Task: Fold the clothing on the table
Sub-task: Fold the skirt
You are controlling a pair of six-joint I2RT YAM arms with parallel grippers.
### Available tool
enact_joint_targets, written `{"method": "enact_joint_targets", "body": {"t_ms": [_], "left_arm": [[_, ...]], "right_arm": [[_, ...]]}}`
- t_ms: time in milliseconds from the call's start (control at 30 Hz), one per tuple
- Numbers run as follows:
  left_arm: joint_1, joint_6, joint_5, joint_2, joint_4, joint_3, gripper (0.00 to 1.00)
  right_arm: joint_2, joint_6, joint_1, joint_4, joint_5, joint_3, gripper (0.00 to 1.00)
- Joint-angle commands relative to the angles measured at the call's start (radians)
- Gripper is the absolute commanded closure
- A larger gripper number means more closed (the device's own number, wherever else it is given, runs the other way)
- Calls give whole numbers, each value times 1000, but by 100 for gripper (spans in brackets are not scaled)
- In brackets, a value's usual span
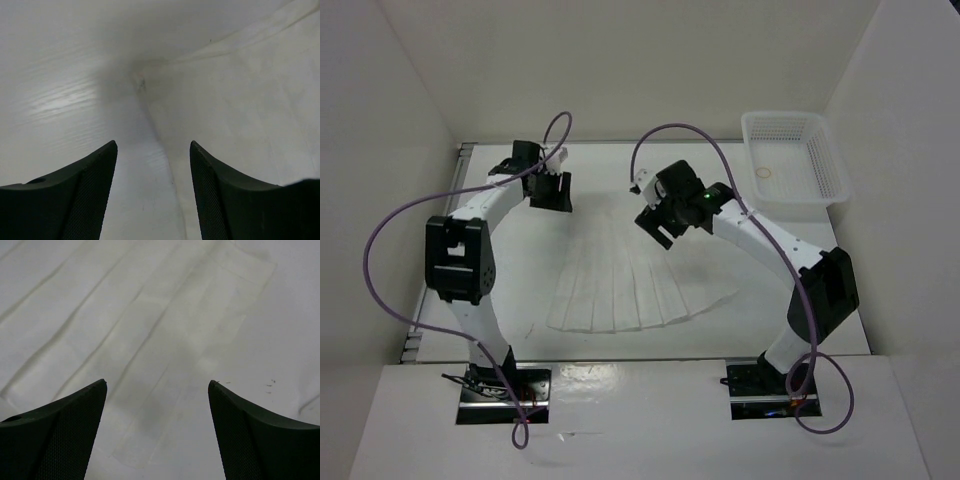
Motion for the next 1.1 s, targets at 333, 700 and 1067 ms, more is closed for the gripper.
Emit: {"method": "enact_joint_targets", "body": {"t_ms": [333, 700, 1067], "left_arm": [[75, 26, 329, 294, -63, 215, 32], [75, 26, 329, 386, -81, 245, 33], [75, 26, 387, 440, -110, 291, 69]], "right_arm": [[-24, -23, -159, 110, -67, -97, 14], [-13, -23, -212, 139, -67, -106, 14], [132, -34, -351, 192, -167, -6, 7]]}}
